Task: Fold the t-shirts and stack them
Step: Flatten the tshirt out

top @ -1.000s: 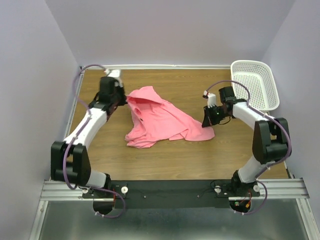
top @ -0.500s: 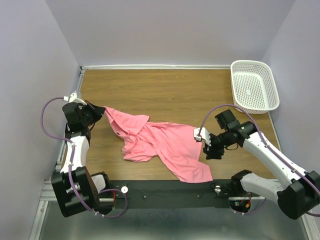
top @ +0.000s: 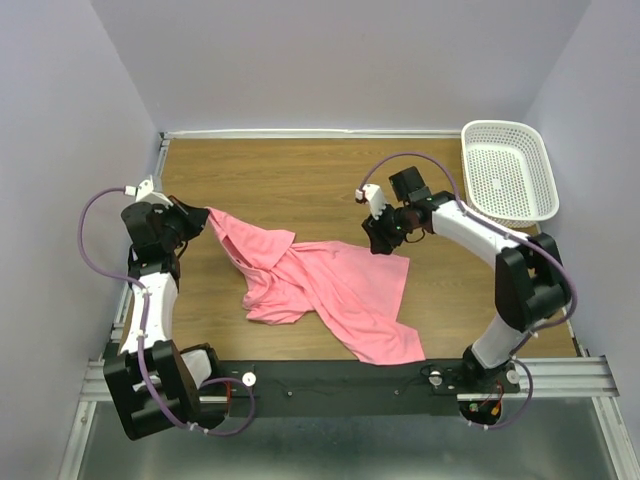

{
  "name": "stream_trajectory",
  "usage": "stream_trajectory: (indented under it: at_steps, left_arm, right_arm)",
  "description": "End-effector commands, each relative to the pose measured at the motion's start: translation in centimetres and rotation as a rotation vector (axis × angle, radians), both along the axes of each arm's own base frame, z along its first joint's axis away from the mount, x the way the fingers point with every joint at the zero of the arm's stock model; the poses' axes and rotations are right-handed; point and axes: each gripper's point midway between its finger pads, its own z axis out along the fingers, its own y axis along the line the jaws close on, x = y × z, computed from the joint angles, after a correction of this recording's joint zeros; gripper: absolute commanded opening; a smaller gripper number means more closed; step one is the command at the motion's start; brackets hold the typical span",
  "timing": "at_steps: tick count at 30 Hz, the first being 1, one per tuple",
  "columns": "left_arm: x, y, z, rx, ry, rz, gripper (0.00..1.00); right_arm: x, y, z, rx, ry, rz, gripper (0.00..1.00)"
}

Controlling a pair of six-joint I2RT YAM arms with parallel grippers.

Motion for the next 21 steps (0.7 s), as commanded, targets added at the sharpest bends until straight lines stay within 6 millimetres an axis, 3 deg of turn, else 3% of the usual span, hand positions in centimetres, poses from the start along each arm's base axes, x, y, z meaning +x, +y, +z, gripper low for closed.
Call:
stream_trajectory:
  at_steps: [1,5,10,17,20,21]
  left_arm:
    - [-0.1,-0.1,1.1,0.039,-0.039,-0.013,0.00]
    - [0.1,-0.6,1.0,0.023,-0.040,-0.042,0.00]
    - [0.1,-1.2,0.8,0.006,-0.038,-0.067,0.00]
    - [0.0,-1.2,0.7,0.006,-0.037,-0.064,0.00]
    - [0.1,-1.1,0.7,0.007,-0.035,-0.060,0.00]
    - [0.1,-1.1,0.6,0.005,-0.032,-0.056,0.00]
  right_arm:
    - [3.1,-1.8,-2.6,-0.075,0.019,-0.122,0.55]
    - [3.5,-4.4,-4.9,-0.137,0.057,-0.179,0.55]
    - [2.0,-5.8,-7.3,-0.191,0.116,-0.193,0.55]
    - [0.1,-6.2,-8.9,-0.200,0.178,-0.160,0.53]
    - [-0.8,-6.1,-8.9,-0.190,0.200,-0.145,0.49]
    - [-1.1,-6.3,-9.1,-0.200,0.210,-0.145,0.42]
